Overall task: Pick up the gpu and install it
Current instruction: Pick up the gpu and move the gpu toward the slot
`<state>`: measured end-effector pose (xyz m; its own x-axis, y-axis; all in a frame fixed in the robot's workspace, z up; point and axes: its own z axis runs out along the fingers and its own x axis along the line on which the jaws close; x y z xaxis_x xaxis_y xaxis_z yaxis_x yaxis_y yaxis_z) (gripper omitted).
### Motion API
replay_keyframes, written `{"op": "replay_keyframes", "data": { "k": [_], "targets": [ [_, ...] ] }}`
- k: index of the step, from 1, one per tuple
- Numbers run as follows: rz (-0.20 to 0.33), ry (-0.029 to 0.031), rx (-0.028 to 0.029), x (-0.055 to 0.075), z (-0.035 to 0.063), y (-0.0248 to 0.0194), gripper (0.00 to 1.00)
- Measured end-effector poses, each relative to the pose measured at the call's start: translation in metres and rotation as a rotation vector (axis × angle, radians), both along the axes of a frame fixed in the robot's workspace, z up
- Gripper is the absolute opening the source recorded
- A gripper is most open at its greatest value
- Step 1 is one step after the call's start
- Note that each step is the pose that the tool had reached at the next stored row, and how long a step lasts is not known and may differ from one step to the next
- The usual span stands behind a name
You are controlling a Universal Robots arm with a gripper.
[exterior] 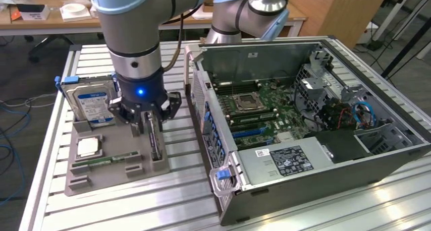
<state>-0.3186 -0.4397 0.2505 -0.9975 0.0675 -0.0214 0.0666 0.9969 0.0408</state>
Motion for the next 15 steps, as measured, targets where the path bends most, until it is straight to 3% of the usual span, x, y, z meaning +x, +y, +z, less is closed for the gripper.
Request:
{"op": "replay_keyframes", "data": {
  "k": [15],
  "targets": [
    [0.006, 0.0001, 0.0012, 0.000, -0.0139, 0.0004, 0.47]
  ]
}}
